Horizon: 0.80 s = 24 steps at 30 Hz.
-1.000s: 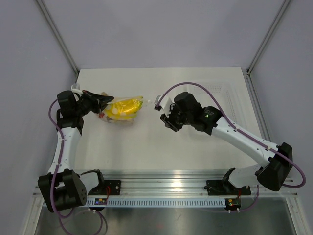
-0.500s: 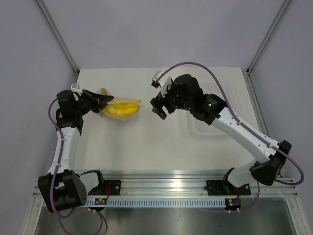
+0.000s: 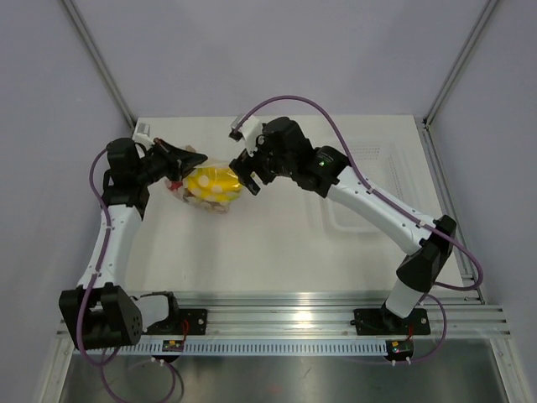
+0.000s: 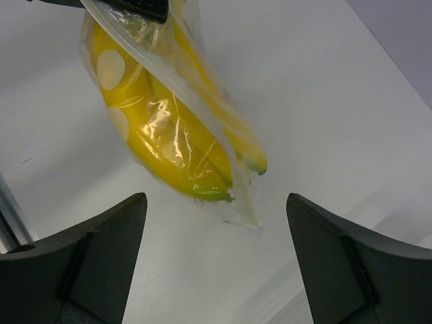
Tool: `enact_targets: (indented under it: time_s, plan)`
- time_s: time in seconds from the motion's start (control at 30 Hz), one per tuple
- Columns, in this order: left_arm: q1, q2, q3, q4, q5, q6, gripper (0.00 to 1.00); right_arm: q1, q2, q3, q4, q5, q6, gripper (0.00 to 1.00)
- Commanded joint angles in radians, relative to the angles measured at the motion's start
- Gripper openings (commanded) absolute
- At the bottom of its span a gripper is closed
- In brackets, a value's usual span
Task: Place the food in the zip-top bag and seal the zipper
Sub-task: Place the zipper food storage bag at the center of the board.
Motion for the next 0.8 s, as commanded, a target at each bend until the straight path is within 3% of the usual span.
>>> enact_targets:
  time_s: [0.0, 0.07, 0.3, 0.33, 0.43, 0.53, 0.57, 0.6, 0.63, 0.67, 0.7, 0.77]
  plan:
    - [-0.056, 0.126, 0.144, 0.109, 0.068, 0.069, 0.00, -0.004, -0.043, 0.006, 0.072, 0.188, 0.061, 0.92]
    - [-0.084, 0.240, 0.180, 0.196, 0.114, 0.055, 0.00, -0.015, -0.068, -0.042, 0.101, 0.283, 0.100, 0.94]
    - [-0.204, 0.464, 0.349, 0.420, 0.192, -0.014, 0.00, -0.101, -0.255, -0.230, 0.199, 0.356, 0.192, 0.94]
    - [-0.210, 0.481, 0.334, 0.559, 0.205, -0.049, 0.00, -0.110, -0.274, -0.276, 0.209, 0.357, 0.196, 0.94]
    - [-0.218, 0.521, 0.265, 0.770, 0.231, -0.169, 0.00, -0.117, -0.317, -0.333, 0.210, 0.376, 0.204, 0.94]
    - [-0.218, 0.532, 0.193, 0.786, 0.249, -0.157, 0.03, -0.119, -0.337, -0.378, 0.195, 0.376, 0.219, 0.95]
    - [-0.219, 0.530, 0.135, 0.779, 0.261, -0.133, 0.12, -0.118, -0.343, -0.390, 0.195, 0.370, 0.238, 0.95]
    - [-0.219, 0.530, 0.110, 0.757, 0.272, -0.114, 0.29, -0.117, -0.352, -0.414, 0.195, 0.367, 0.258, 0.95]
    - [-0.221, 0.527, 0.076, 0.734, 0.280, -0.093, 0.68, -0.119, -0.358, -0.427, 0.195, 0.354, 0.265, 0.95]
    - [-0.222, 0.524, 0.024, 0.692, 0.286, -0.021, 0.89, -0.118, -0.363, -0.438, 0.195, 0.351, 0.284, 0.95]
    - [-0.224, 0.504, -0.004, 0.566, 0.286, 0.030, 0.99, -0.119, -0.370, -0.454, 0.186, 0.351, 0.295, 0.96]
    - [-0.224, 0.467, -0.068, 0.424, 0.277, 0.180, 0.99, -0.117, -0.387, -0.473, 0.175, 0.339, 0.319, 0.97]
